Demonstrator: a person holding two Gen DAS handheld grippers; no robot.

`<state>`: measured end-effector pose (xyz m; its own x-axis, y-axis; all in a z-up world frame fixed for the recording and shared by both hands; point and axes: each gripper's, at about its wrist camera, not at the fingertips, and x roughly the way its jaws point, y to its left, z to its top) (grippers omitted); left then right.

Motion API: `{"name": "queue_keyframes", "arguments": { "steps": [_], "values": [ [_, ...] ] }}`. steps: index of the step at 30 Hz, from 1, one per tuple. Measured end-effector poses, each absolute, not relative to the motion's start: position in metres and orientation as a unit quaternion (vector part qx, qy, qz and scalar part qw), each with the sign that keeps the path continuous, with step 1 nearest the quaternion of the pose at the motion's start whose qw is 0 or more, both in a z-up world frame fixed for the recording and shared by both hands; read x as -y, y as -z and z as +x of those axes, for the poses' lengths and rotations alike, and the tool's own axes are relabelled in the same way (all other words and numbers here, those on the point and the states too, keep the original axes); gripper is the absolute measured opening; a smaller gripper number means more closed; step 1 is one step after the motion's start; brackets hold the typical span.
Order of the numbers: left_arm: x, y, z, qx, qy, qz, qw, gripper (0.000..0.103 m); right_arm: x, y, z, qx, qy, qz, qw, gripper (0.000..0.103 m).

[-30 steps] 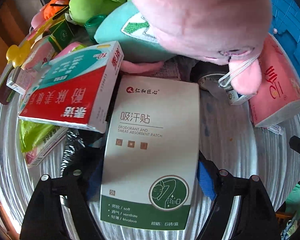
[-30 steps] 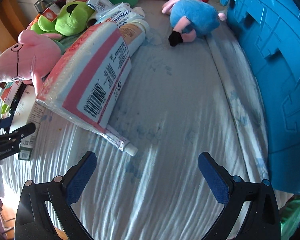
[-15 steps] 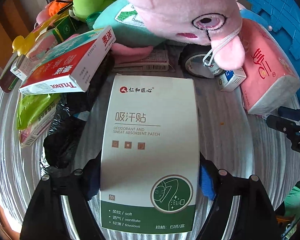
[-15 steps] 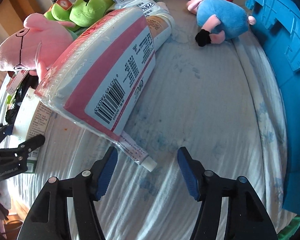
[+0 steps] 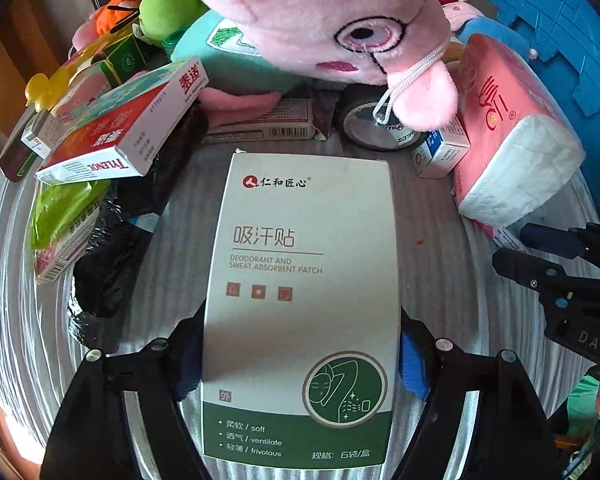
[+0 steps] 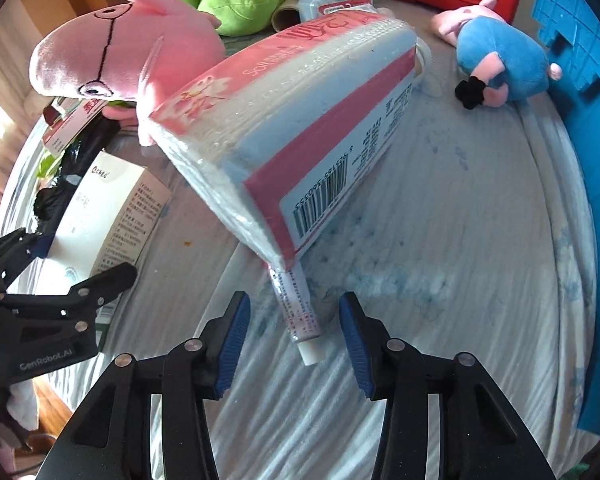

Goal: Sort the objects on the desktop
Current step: 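Grasp the white patch box with the left tool while the right tool grasps the ointment tube, then carry the patch box with the left tool while the right tool carries the tube to the crate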

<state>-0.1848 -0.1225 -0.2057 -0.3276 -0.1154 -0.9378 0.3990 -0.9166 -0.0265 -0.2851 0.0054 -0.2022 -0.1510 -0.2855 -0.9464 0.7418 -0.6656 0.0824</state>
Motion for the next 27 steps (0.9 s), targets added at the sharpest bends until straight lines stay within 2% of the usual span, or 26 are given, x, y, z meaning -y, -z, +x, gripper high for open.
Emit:
{"name": "queue_keyframes", "arguments": {
  "steps": [2,5,13,21,27],
  "values": [
    [0.116,0.200,-0.185,-0.121,0.810,0.553,0.155,0.076,-0.002,0.199,-0.281,-0.230,0.735,0.536,0.347,0.022],
    [0.104,0.190,-0.185,-0.108,0.818,0.546,0.145,0.076,-0.005,0.195,-0.273,-0.229,0.726,0.543,0.355,0.017],
    [0.083,0.148,-0.182,-0.079,0.846,0.512,0.123,0.076,-0.042,0.155,-0.254,-0.185,0.728,0.544,0.372,0.017],
    [0.082,0.111,-0.177,-0.052,0.880,0.460,0.110,0.076,-0.072,0.095,-0.221,-0.138,0.778,0.481,0.379,0.017],
    [0.080,0.068,-0.173,-0.034,0.905,0.412,0.103,0.076,-0.060,0.047,-0.222,-0.123,0.819,0.419,0.372,0.017]
  ]
}}
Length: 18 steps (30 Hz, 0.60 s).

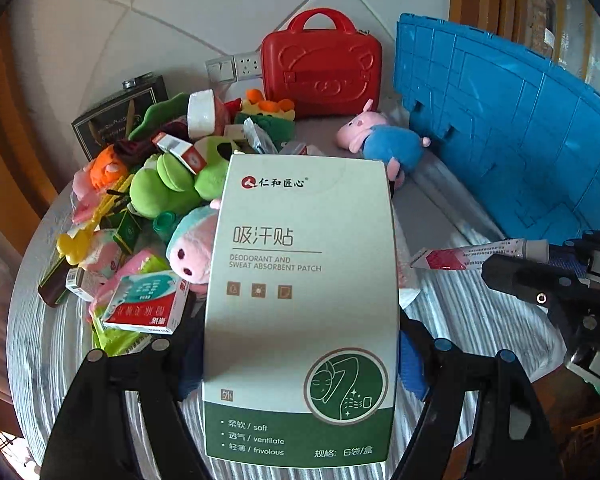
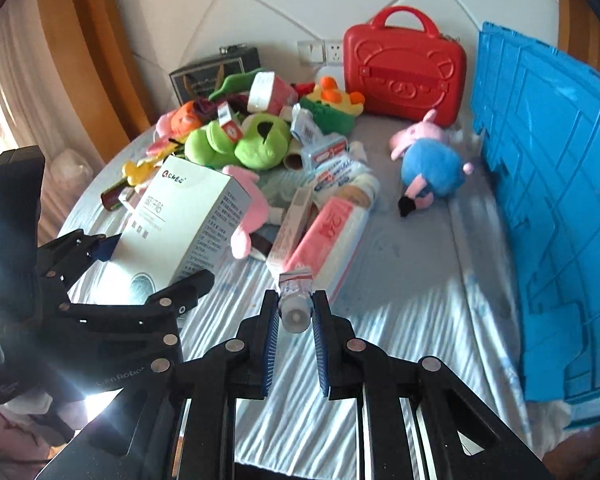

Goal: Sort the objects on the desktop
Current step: 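Carry the patch box with the left tool while the right tool carries the tube to the crate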

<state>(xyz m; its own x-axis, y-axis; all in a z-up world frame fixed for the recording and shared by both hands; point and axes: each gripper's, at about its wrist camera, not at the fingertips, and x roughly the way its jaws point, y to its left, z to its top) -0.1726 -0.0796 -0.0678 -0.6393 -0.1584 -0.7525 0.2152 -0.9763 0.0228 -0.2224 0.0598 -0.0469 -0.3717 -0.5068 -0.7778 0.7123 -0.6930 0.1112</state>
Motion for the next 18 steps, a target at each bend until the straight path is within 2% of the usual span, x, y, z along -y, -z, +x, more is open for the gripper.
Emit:
{"name": "queue_keyframes", "arguments": {
  "steps": [18],
  "values": [
    [0.029,-0.041,-0.183,0.003,0.957,0.284,0.049,0.076,-0.085,-0.075,-0.208,-0.093,0.913,0.266,0.294,0.017]
  ]
}}
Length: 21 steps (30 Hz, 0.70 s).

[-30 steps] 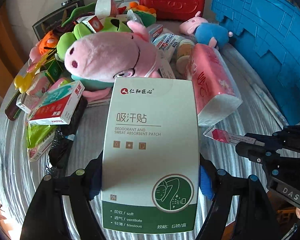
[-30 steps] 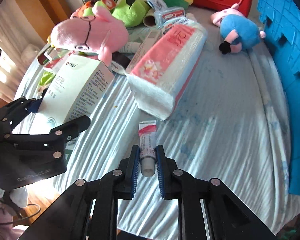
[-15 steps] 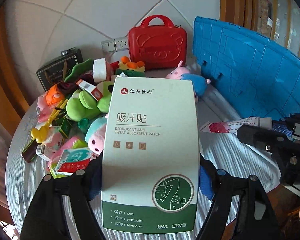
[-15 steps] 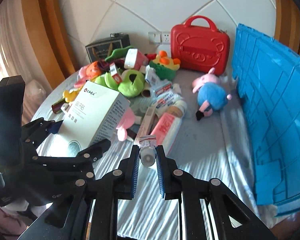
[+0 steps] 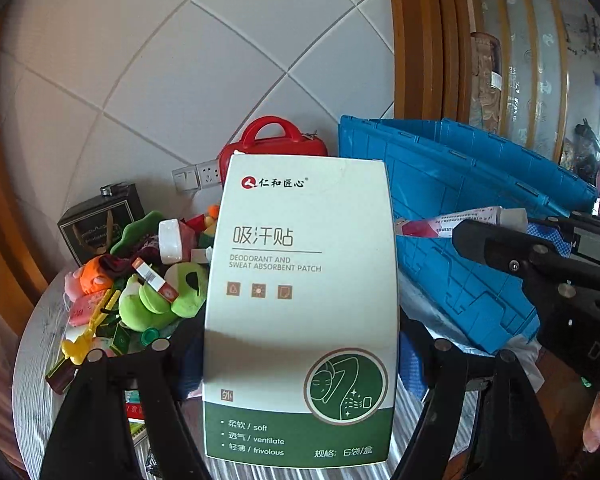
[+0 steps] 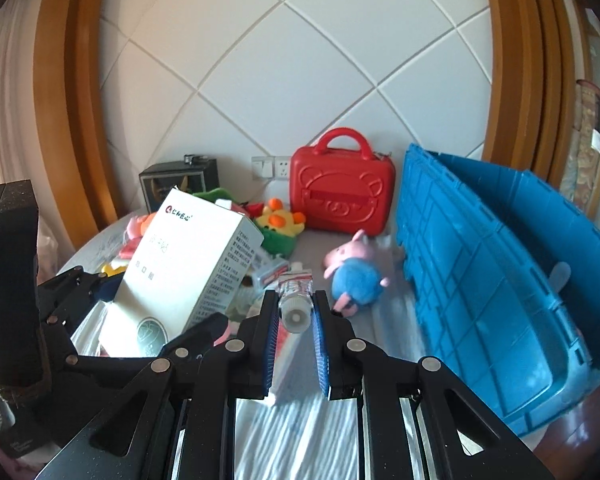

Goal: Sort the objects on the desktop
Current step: 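Carry the patch box with the left tool while the right tool carries the tube to the crate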

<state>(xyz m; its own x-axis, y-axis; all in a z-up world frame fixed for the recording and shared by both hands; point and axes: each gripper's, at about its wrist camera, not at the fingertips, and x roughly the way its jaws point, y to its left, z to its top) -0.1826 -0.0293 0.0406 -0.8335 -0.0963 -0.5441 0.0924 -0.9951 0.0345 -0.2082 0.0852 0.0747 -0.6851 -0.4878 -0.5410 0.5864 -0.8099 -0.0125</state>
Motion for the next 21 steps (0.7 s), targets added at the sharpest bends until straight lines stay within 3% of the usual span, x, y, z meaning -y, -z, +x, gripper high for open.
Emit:
{"name": "queue_keyframes", "arguments": {
  "steps": [7,14,21],
  "values": [
    [-0.041,-0.075,-0.216,0.007,0.970,0.239,0.038,0.076,-0.152,-0.110,-0.233,-0.074,0.941,0.210,0.256,0.017],
    [-0.161,-0.116,-0.258,-0.012,0.982,0.186,0.037,0.076,-0.272,-0.144,-0.270,-0.070,0.963,0.126,0.228,0.017],
    [-0.279,-0.131,-0.310,-0.030,0.978,0.202,0.036,0.076,-0.397,-0.149,-0.331,-0.072,0.968,0.119,0.208,0.017]
  ]
}}
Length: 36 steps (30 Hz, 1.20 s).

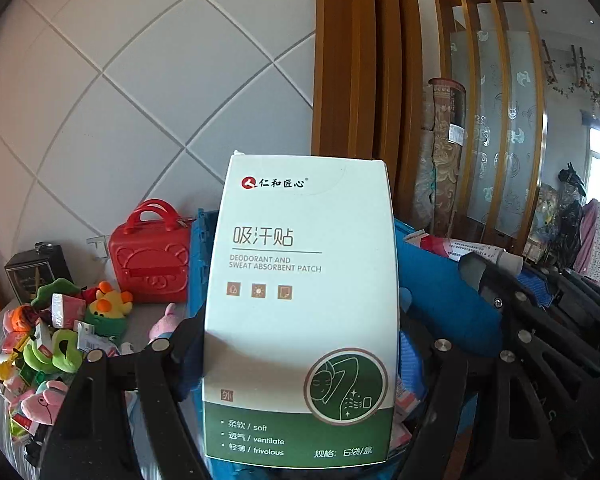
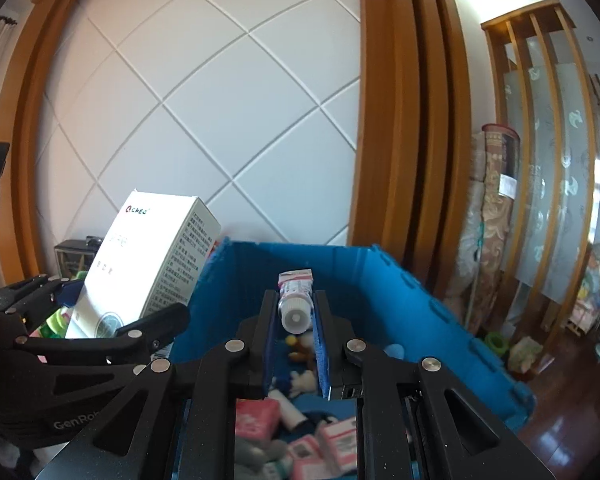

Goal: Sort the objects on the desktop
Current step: 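Carry the patch box with the left tool while the right tool carries the tube to the crate, then open both tools to drop the patch box and tube into the crate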

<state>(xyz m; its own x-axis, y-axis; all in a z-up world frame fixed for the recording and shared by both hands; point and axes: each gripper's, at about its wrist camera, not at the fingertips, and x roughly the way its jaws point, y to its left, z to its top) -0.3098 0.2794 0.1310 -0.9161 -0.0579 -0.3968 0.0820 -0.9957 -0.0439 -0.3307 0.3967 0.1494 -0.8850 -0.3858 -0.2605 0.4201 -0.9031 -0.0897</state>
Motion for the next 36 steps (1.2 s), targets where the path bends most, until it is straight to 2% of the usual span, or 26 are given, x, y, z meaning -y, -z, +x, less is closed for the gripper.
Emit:
{"name": "queue_keyframes", "arguments": {
  "steps": [4,12,22,32,34,36],
  "values": [
    [-0.327,-0.116,-0.342,-0.012,0.971,0.236,0.040,0.076,-0.445,-0.134,-0.365,-0.063,0.969,0.141,0.193,0.017],
    [-0.369,-0.089,-0.376,0.000,0.957,0.283,0.061,0.077,-0.494,-0.100,-0.417,-0.056,0.960,0.193,0.195,0.017],
    [-0.371,-0.083,-0.380,0.004,0.950,0.298,0.095,0.077,-0.502,-0.084,-0.437,-0.056,0.949,0.216,0.223,0.017],
    [-0.360,-0.083,-0.373,-0.006,0.948,0.301,0.105,0.077,-0.500,-0.073,-0.443,-0.059,0.945,0.242,0.211,0.018],
    [-0.356,-0.083,-0.370,-0.009,0.948,0.302,0.105,0.077,-0.499,-0.073,-0.441,-0.057,0.946,0.242,0.210,0.022],
    [-0.352,-0.083,-0.367,-0.012,0.948,0.301,0.107,0.077,-0.499,-0.074,-0.441,-0.056,0.945,0.245,0.209,0.039]
  ]
}}
